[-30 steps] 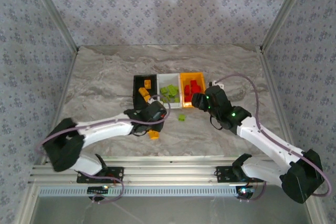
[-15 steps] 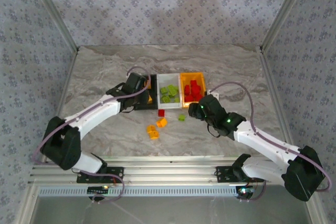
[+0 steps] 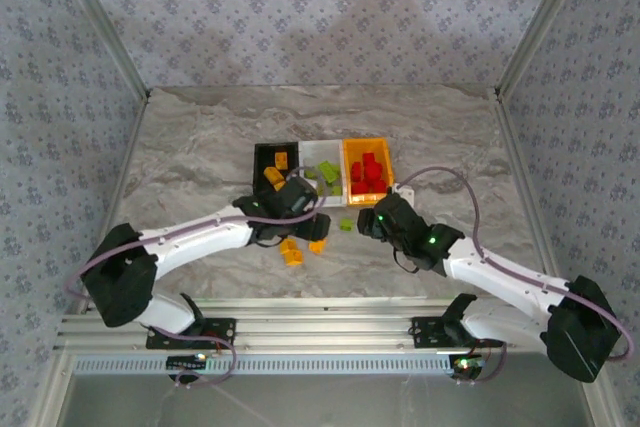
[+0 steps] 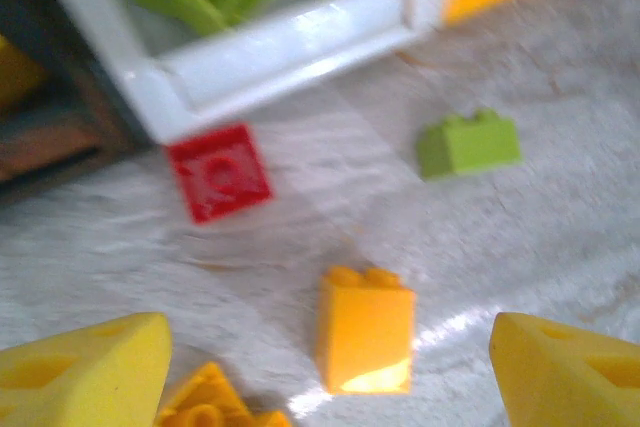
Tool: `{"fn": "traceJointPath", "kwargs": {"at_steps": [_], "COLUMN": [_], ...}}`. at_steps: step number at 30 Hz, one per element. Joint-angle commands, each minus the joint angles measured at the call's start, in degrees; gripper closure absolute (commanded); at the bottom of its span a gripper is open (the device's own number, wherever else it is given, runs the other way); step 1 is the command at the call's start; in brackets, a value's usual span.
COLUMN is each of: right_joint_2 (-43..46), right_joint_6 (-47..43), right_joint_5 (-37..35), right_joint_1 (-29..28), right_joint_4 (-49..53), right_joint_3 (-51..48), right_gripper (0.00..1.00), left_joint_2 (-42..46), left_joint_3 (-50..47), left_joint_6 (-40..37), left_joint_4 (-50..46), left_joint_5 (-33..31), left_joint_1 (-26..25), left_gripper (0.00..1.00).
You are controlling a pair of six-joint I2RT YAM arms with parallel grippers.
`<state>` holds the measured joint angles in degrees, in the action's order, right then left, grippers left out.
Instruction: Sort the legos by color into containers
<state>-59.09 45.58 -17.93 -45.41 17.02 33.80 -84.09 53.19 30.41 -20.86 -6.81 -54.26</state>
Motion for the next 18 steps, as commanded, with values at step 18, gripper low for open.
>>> {"fn": "traceJointPath", "kwargs": {"at_steps": [18], "right_joint_2": [11.12], "right_joint_6": [2.36], "right_joint_5": [-3.2], "right_joint_1": [1.78], "right_joint_4": [5.86], "right_joint_3": [-1.9], "right_gripper": [0.23], "left_joint_2": [-15.12], "left_joint_3": [5.29], "left_joint_6": [-1.07], "left_joint_4": [-0.64], "left_joint_5": [-6.13], "left_joint_1": [-6.29], "left_gripper": [0.56]}}
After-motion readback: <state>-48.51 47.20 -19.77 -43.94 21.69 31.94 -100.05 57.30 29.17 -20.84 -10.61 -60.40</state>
